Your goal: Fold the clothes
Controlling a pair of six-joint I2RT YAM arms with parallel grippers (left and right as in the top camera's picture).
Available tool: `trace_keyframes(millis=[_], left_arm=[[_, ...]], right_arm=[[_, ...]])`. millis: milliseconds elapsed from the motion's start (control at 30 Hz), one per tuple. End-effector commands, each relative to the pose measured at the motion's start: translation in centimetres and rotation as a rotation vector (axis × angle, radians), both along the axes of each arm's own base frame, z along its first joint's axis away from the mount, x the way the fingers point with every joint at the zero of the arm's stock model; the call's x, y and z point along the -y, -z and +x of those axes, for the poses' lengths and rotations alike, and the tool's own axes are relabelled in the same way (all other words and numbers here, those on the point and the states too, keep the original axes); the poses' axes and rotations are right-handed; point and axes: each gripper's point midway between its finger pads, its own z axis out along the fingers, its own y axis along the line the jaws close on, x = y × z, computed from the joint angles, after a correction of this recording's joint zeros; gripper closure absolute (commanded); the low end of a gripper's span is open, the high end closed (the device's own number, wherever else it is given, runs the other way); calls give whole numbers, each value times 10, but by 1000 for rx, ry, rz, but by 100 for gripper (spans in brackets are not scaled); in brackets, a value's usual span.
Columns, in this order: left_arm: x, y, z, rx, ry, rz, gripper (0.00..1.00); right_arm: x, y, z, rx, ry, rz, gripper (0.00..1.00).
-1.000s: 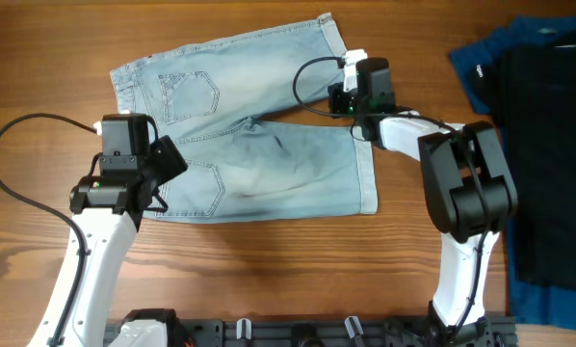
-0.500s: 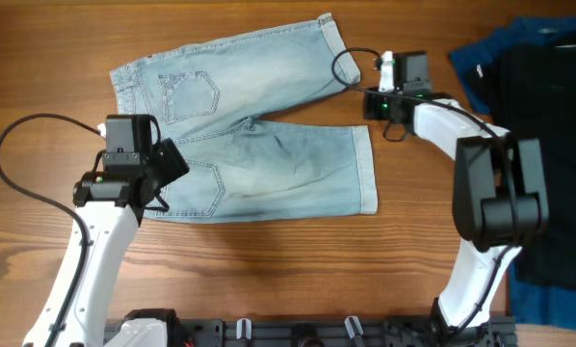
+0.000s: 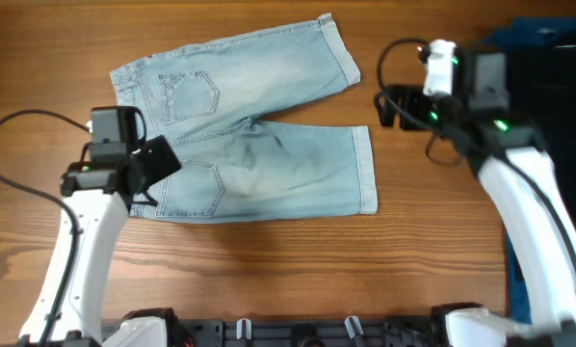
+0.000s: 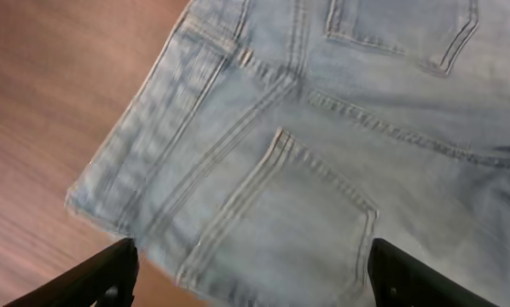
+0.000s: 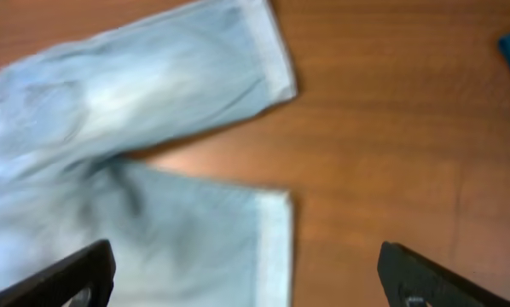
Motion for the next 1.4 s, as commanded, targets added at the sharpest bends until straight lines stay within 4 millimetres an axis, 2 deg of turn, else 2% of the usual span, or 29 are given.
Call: trace_keyframes(millis=[0,67,133,233,367,433,467,500,567,667,867,967,1233,1367], left_arm=[[1,-8,-24,-48,-149,-115,16],[0,2,-49,-150,-212,-134,18],[2,9,-63,-207,-225,-141,20],[3,24,-76,-255,-232,-142,20],[2,47,-85,-273,-247,-132,21],[-5,56,-77,-228,-226,-91,15],[-4,58,-64,-176,-146,-75,7],[0,59,-53,-140,-77,-81,4],[0,59,-45,-114,-52,-79,4],[-9,65,-44,-127,-81,-66,4],[-43,92,-46,-182,-208,-81,8],[-52,104,-48,-210,-222,-83,9],[-58,113,-38,-199,-186,-62,7],[-59,117,-38,-209,-183,-58,11]], right_arm=[[-14,-7,-39,-97,-32,99,1],[-11,9,-61,-211,-22,82,5],[-7,26,-77,-307,-10,62,8],[2,52,-92,-405,41,28,11],[3,77,-101,-448,42,18,15],[0,89,-104,-456,26,11,15],[-3,96,-105,-459,8,4,15],[-5,100,-106,-461,-13,-3,15],[-9,105,-108,-470,-34,-16,15],[-17,110,-109,-484,-61,-25,15],[-32,125,-109,-518,-106,-41,15],[-37,134,-112,-556,-105,-44,15],[-43,156,-111,-613,-118,-61,15],[-43,169,-110,-646,-115,-67,17]])
